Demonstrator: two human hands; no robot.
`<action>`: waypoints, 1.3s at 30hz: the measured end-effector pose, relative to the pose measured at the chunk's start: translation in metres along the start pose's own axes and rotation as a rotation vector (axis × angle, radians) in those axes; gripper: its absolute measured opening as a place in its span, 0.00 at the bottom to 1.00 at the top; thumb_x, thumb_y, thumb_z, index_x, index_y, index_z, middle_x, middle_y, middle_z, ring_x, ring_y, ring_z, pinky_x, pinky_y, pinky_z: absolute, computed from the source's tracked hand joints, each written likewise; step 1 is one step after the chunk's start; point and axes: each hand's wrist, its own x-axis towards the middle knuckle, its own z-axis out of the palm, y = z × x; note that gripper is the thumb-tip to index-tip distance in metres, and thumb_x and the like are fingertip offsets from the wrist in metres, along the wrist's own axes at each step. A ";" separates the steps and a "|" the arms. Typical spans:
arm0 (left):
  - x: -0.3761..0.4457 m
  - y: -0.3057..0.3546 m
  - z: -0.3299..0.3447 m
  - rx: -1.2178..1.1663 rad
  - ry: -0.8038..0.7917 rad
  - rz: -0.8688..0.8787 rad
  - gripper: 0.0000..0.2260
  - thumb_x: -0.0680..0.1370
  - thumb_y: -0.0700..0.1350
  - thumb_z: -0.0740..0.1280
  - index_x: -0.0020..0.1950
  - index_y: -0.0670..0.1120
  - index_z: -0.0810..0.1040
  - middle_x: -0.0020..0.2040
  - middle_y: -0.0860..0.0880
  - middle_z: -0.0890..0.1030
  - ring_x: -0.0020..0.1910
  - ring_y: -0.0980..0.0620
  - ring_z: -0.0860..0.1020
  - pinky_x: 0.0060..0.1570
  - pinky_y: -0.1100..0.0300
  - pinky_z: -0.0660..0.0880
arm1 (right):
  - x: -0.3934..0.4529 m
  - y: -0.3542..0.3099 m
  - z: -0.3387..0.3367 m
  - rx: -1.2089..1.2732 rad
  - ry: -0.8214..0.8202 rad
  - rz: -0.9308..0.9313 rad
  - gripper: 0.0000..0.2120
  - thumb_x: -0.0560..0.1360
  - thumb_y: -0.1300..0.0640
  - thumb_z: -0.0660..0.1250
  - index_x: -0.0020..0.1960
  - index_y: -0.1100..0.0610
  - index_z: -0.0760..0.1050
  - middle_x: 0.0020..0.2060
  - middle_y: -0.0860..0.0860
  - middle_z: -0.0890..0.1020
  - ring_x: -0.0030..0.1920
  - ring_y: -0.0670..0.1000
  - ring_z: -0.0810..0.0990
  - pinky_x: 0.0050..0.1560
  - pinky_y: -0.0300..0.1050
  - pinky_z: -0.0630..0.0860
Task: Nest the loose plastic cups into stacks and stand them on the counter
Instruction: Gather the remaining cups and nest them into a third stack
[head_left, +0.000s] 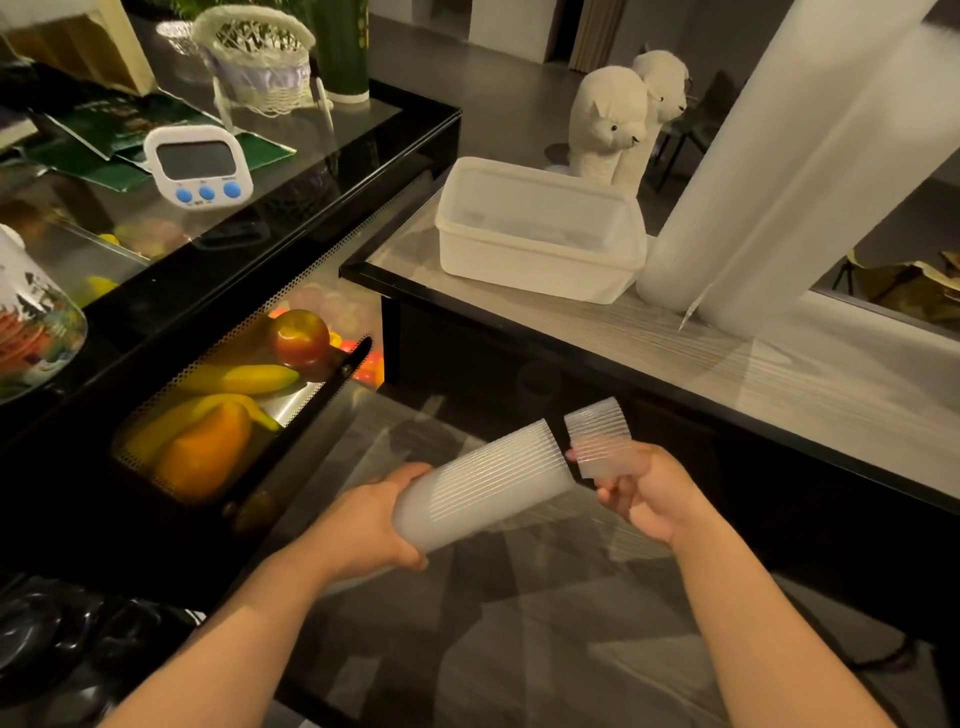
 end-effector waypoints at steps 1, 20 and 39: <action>0.001 0.000 0.000 -0.008 -0.005 0.005 0.47 0.63 0.52 0.81 0.76 0.62 0.59 0.62 0.58 0.73 0.58 0.54 0.74 0.58 0.54 0.76 | 0.003 0.001 -0.001 -0.016 -0.026 0.033 0.11 0.78 0.66 0.63 0.58 0.69 0.77 0.46 0.62 0.73 0.33 0.49 0.73 0.26 0.37 0.74; 0.032 0.000 0.010 -0.079 -0.044 -0.042 0.44 0.63 0.53 0.81 0.71 0.68 0.60 0.61 0.61 0.74 0.60 0.55 0.75 0.59 0.52 0.77 | 0.060 0.004 0.007 -0.376 -0.308 0.151 0.13 0.81 0.61 0.61 0.62 0.54 0.78 0.33 0.49 0.77 0.27 0.45 0.65 0.25 0.37 0.66; 0.040 -0.019 0.007 0.042 0.057 -0.241 0.48 0.63 0.52 0.82 0.78 0.62 0.59 0.68 0.51 0.75 0.65 0.48 0.75 0.62 0.55 0.72 | 0.175 0.010 0.048 -1.065 -0.013 -0.070 0.16 0.82 0.64 0.57 0.69 0.67 0.70 0.66 0.64 0.74 0.66 0.61 0.72 0.63 0.45 0.67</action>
